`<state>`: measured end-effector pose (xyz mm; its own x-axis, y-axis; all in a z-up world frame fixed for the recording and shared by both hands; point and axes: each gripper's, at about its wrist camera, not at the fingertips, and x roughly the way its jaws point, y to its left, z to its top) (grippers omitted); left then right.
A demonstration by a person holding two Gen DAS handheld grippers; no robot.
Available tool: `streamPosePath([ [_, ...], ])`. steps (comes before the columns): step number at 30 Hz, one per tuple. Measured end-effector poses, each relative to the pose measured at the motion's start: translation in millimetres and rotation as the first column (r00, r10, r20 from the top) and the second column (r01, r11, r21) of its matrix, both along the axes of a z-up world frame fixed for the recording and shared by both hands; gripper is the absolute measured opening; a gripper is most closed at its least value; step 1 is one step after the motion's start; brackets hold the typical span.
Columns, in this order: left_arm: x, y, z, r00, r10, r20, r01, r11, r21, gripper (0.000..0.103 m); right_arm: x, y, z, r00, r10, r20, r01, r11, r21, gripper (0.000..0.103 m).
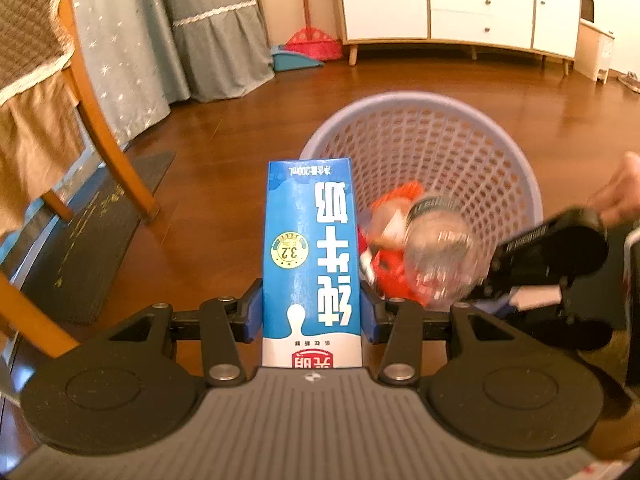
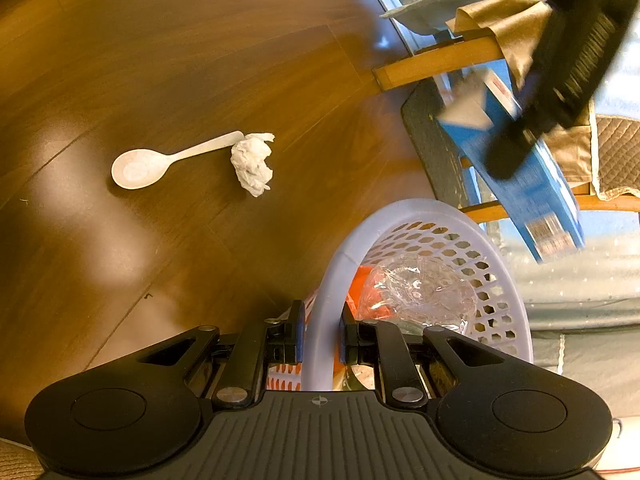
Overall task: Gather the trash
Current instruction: 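Carry the milk carton with the left tool into the wastebasket and release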
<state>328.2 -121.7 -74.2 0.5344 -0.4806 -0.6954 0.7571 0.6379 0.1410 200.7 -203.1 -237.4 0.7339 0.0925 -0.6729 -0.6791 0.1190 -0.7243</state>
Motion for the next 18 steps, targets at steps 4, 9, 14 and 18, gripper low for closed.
streamPosePath([
  [4, 5.4, -19.1, 7.8, 0.999, -0.033, 0.014, 0.033, 0.999, -0.026, 0.042, -0.6, 0.4, 0.7, 1.000, -0.001, -0.001, 0.001, 1.000, 0.001, 0.012],
  [9, 10.7, -41.0, 12.9, 0.998, -0.062, 0.029, 0.063, 0.997, -0.049, 0.042, -0.5, -0.1, 0.6, 1.000, -0.006, 0.000, 0.006, 1.000, 0.005, 0.012],
  [14, 19.0, -60.4, 12.1, 0.995, -0.084, 0.048, 0.088, 0.992, -0.086, 0.062, 0.8, 0.1, 1.0, 1.000, -0.011, -0.002, 0.011, 1.000, 0.011, 0.012],
  [18, 25.0, -58.8, 15.0, 0.997, -0.052, 0.052, 0.058, 0.991, -0.122, 0.067, 2.8, -1.2, 1.5, 1.000, -0.015, 0.002, 0.015, 1.000, 0.015, 0.012],
])
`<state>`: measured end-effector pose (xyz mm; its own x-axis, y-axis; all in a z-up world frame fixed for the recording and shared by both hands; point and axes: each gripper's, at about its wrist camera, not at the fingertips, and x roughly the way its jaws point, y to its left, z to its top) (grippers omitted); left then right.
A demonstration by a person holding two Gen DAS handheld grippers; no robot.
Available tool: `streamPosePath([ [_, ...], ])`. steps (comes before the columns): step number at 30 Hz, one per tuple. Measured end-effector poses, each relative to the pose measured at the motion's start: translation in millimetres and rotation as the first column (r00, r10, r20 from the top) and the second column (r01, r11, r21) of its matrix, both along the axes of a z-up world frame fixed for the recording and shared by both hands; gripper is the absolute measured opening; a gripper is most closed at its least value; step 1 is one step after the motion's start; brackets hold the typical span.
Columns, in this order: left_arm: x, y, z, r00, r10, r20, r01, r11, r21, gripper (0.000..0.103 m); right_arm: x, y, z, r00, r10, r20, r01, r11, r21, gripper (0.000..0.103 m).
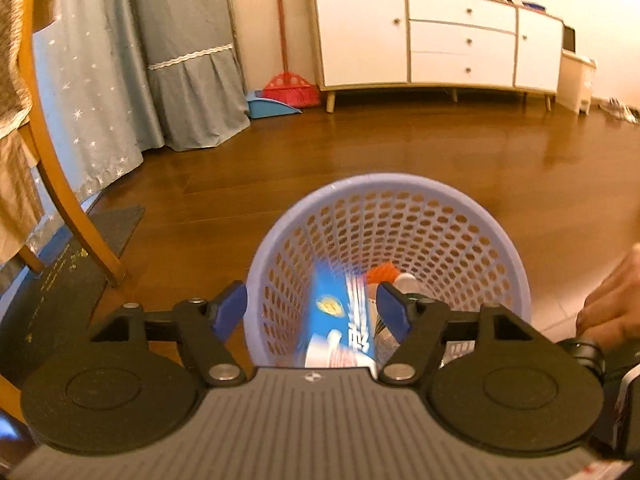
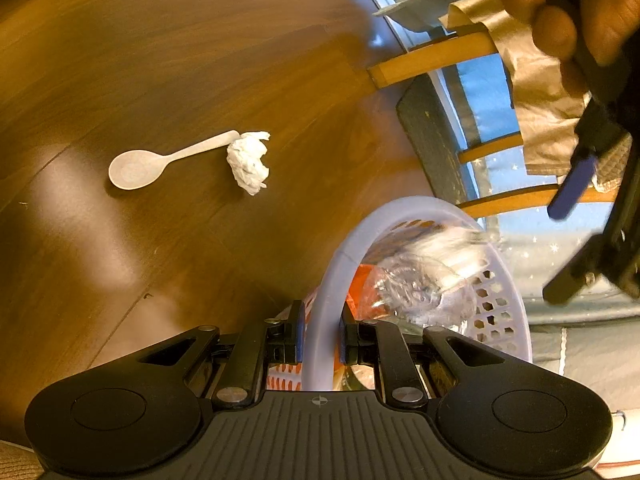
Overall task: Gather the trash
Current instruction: 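Carry the milk carton with the left tool into the wastebasket and release, then move the left tool back over the crumpled white tissue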
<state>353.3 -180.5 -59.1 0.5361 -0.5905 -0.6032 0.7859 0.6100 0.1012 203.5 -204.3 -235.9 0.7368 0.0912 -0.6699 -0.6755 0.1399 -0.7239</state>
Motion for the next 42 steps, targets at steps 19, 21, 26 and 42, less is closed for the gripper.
streamPosePath([
  [19, -3.5, 70.9, -21.6, 0.990, 0.142, -0.016, -0.140, 0.985, 0.104, 0.067, -1.2, 0.4, -0.6, 1.000, -0.001, 0.001, 0.001, 1.000, 0.000, 0.012],
  [21, -3.9, 77.3, -25.4, 0.988, 0.157, -0.015, -0.154, 0.981, 0.117, 0.067, -0.8, 0.4, -0.7, 1.000, -0.002, 0.001, 0.002, 1.000, 0.001, 0.012],
  [26, -4.8, 88.9, -37.0, 0.984, 0.178, -0.026, -0.172, 0.974, 0.150, 0.067, 0.9, 0.6, -0.8, 1.000, -0.005, 0.001, 0.005, 1.000, 0.003, 0.012],
  [42, -26.2, 127.8, -98.2, 0.964, 0.246, -0.103, -0.214, 0.944, 0.253, 0.066, 1.8, 0.1, -1.0, 1.000, -0.004, 0.002, 0.004, 1.000, 0.001, 0.012],
])
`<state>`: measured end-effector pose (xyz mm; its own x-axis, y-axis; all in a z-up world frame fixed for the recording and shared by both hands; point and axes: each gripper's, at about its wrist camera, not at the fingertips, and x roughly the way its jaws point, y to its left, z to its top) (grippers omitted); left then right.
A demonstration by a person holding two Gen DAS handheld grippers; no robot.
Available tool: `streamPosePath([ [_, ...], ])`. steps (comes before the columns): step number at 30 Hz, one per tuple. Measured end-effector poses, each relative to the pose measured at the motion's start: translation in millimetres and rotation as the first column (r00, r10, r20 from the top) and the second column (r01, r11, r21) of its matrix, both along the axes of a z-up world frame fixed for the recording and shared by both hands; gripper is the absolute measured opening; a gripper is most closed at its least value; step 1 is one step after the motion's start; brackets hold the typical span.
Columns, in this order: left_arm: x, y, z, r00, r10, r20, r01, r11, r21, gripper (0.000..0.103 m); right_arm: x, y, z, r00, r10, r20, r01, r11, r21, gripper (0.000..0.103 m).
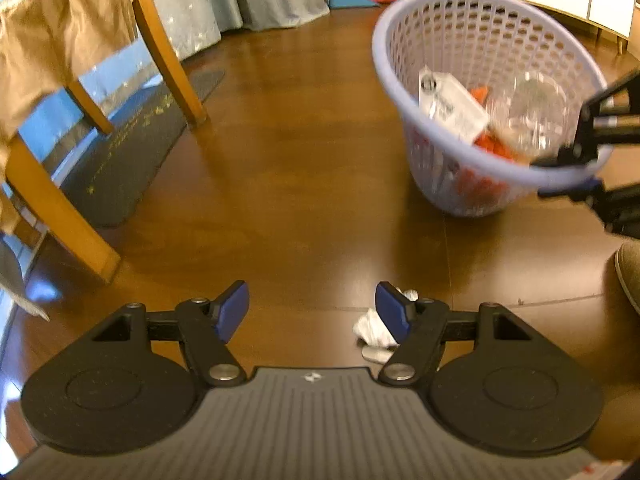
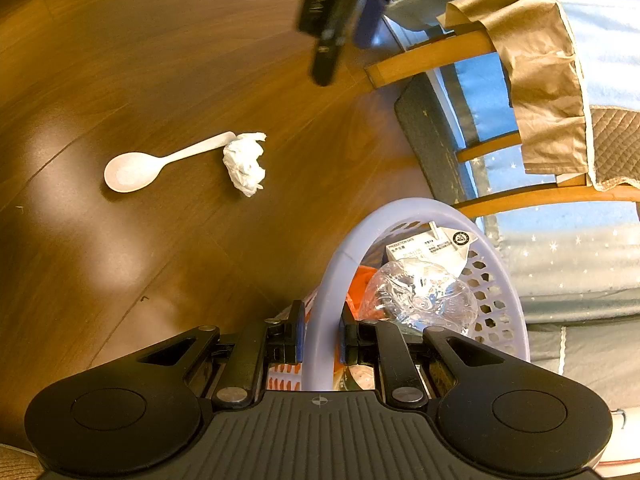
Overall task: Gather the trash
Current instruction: 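Move the left tool back over the crumpled white tissue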
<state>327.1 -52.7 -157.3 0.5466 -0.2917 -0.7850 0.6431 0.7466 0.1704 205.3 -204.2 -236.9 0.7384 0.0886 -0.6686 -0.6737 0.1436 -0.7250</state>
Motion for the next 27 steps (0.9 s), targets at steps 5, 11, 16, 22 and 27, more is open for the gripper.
streamPosePath([
  [5, -9.6, -1.3, -21.3, 1.000, -0.013, -0.026, 0.014, 1.000, 0.013, 0.066, 0.4, 0.3, -0.2, 1.000, -0.001, 0.003, 0.001, 1.000, -0.001, 0.012],
  [11, -19.9, -16.2, -46.1, 0.996, -0.067, -0.065, 0.069, 0.997, 0.024, 0.066, 0.4, 0.3, 0.0, 1.000, 0.000, 0.003, 0.000, 1.000, -0.002, 0.012],
  [16, -23.4, -24.3, -59.5, 0.993, -0.082, -0.080, 0.085, 0.996, 0.031, 0.065, 0.2, 0.3, 0.0, 1.000, 0.001, 0.004, -0.001, 1.000, -0.002, 0.012],
  [22, -19.8, -30.0, -71.6, 0.993, -0.084, -0.080, 0.088, 0.995, 0.047, 0.065, -0.1, 0.2, -0.2, 1.000, 0.000, 0.004, 0.000, 1.000, -0.001, 0.012],
  [27, -19.1, -35.8, -81.9, 0.992, -0.099, -0.075, 0.103, 0.993, 0.060, 0.065, -0.3, 0.4, -0.4, 1.000, 0.001, 0.006, -0.001, 1.000, -0.004, 0.012],
])
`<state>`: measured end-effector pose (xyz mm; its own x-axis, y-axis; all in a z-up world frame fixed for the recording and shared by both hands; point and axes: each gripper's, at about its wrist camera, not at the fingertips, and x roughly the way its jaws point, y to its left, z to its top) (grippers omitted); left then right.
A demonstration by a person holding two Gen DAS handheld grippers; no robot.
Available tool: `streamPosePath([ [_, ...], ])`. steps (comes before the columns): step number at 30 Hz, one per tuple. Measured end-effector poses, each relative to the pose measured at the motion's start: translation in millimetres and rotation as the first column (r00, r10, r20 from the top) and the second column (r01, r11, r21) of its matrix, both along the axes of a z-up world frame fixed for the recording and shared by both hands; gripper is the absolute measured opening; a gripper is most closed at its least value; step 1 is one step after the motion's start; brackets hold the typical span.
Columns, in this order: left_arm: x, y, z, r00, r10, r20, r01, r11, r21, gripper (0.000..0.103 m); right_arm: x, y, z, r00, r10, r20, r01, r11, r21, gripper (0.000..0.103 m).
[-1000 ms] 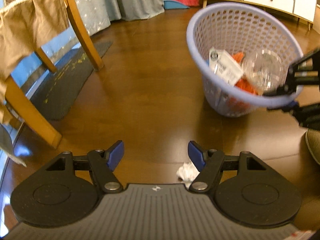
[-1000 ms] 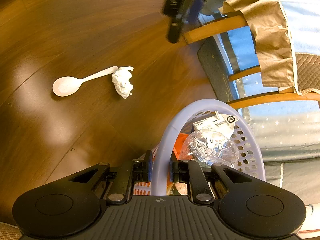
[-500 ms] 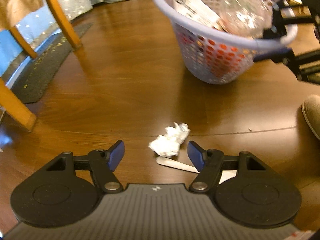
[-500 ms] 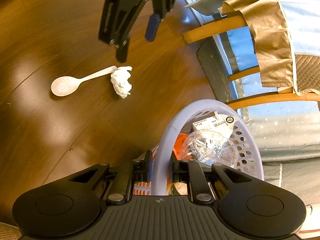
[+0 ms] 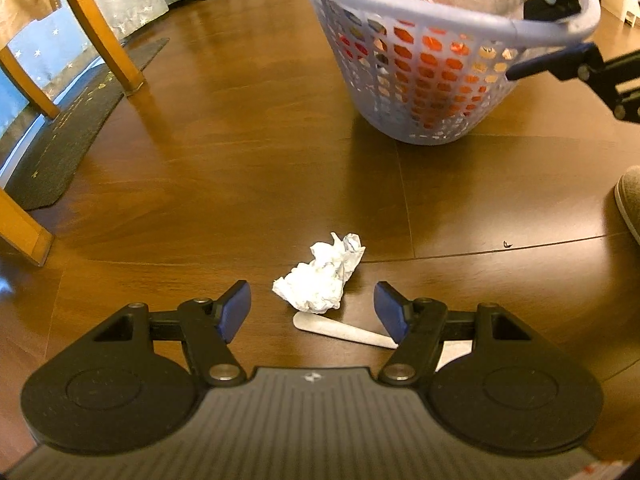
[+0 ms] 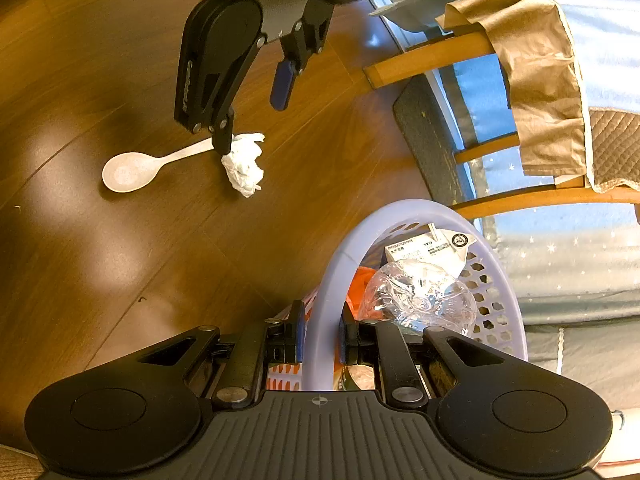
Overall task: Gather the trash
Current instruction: 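Move the left tool back over the crumpled white tissue, then close the left tool on the crumpled tissue and lift it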
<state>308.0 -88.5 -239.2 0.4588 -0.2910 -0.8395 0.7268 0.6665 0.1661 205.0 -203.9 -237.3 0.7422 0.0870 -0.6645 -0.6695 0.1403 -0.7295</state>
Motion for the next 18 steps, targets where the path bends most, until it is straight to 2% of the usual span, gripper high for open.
streamPosePath([
  [11, 11.7, -5.8, -24.8, 1.000, 0.014, -0.003, -0.014, 1.000, 0.016, 0.064, -0.7, 0.8, -0.3, 1.000, -0.003, -0.004, 0.003, 1.000, 0.000, 0.012],
  [15, 16.9, -7.3, -39.6, 0.999, 0.021, -0.024, -0.020, 0.999, 0.040, 0.056, 1.1, 0.5, -0.5, 1.000, -0.006, -0.004, 0.006, 1.000, -0.001, 0.012],
  [18, 19.2, -7.9, -43.0, 0.999, 0.029, -0.024, -0.028, 0.999, 0.037, 0.054, 1.5, 0.5, -0.7, 1.000, -0.006, -0.004, 0.005, 1.000, -0.001, 0.012],
])
